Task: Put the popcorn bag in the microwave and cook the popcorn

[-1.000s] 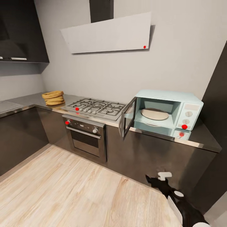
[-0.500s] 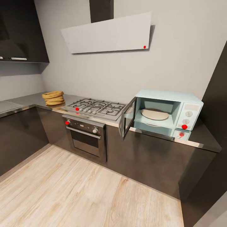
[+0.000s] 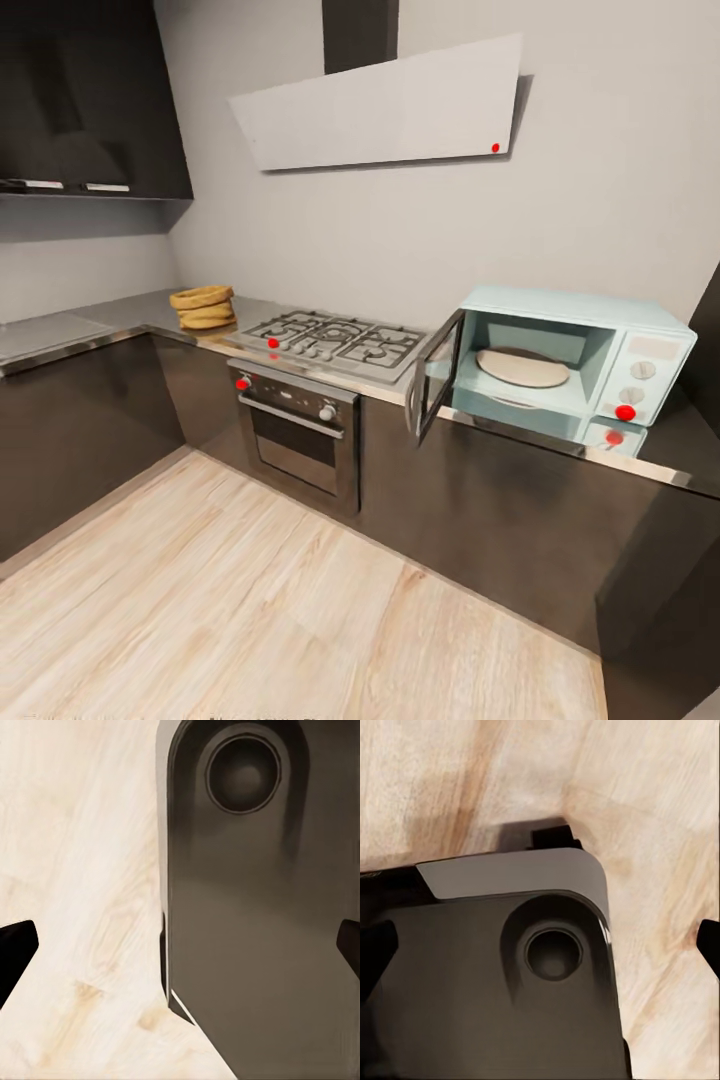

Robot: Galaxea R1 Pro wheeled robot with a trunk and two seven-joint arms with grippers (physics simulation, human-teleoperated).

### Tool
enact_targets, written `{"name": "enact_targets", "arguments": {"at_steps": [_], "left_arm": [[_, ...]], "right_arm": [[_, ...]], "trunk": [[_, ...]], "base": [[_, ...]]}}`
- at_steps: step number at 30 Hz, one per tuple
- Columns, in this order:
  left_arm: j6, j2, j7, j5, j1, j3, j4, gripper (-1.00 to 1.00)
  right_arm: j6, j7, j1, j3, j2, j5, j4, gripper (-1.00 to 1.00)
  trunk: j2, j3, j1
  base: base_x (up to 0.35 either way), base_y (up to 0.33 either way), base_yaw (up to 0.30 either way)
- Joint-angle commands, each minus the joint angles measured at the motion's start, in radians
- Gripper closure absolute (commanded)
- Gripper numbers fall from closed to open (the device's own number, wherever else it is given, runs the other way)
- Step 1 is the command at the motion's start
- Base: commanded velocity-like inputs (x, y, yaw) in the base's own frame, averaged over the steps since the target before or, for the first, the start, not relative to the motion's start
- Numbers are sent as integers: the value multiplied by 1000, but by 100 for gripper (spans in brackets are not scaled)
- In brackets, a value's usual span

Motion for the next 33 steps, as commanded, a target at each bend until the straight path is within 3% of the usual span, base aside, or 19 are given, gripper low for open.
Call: {"name": "enact_targets", "arguments": {"at_steps": [1,10,33], "left_arm": [[-1,0,1,0,1,0,-2,-100],[0,7,1,0,1,1,-2,-100],[-1,8,1,0,1,2,-2,-100]], "right_arm": [[-11,-14,-1,4,1,-8,4,-100],[-19,-32,8,3,1,-8,4,-100],[-19,-32,9,3,1,-8,4,-100]], "trunk": [[0,-1,0],[0,-1,0],[0,-1,0]], "base": [[0,0,258],[8,18,258],[101,275,236]]}}
